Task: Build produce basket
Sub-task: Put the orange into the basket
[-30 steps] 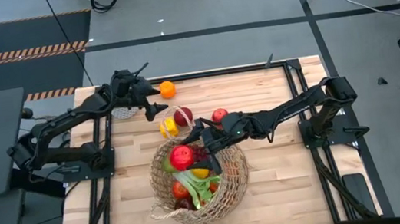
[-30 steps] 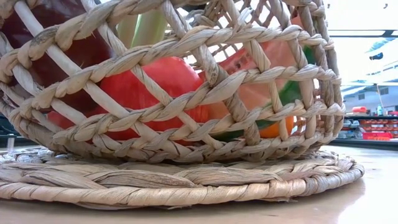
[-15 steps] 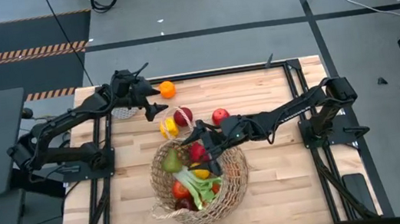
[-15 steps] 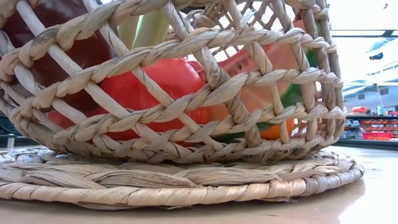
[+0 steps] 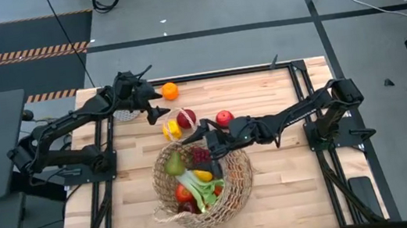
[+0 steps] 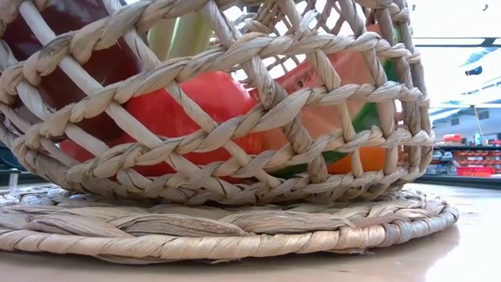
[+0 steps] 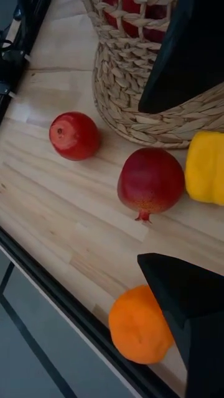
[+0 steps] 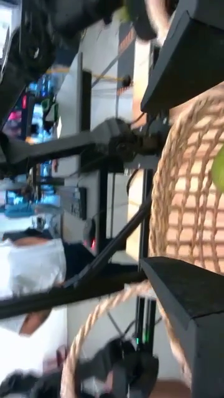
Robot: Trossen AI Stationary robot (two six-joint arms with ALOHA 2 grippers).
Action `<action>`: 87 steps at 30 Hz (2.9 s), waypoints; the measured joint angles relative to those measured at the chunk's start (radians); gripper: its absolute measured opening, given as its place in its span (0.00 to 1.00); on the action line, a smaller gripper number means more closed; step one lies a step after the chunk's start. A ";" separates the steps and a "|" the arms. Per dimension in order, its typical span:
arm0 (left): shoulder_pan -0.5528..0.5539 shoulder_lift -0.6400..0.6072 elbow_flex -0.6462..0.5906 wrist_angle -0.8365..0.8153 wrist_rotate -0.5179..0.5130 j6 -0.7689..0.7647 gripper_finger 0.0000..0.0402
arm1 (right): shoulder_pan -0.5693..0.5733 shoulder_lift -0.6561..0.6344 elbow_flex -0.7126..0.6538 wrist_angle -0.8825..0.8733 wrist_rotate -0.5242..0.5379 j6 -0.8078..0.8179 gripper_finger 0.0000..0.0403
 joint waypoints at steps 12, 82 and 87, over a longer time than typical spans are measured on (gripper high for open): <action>0.000 0.003 0.000 -0.106 -0.021 -0.030 0.98 | -0.070 -0.136 0.077 -0.155 0.103 -0.155 0.99; 0.192 0.687 0.522 -0.387 -0.131 0.456 0.98 | -0.885 -0.146 -0.215 -0.328 0.065 -0.191 0.91; 0.193 0.723 0.522 -0.351 -0.188 0.531 0.98 | -0.886 -0.146 -0.215 -0.337 0.064 -0.191 0.91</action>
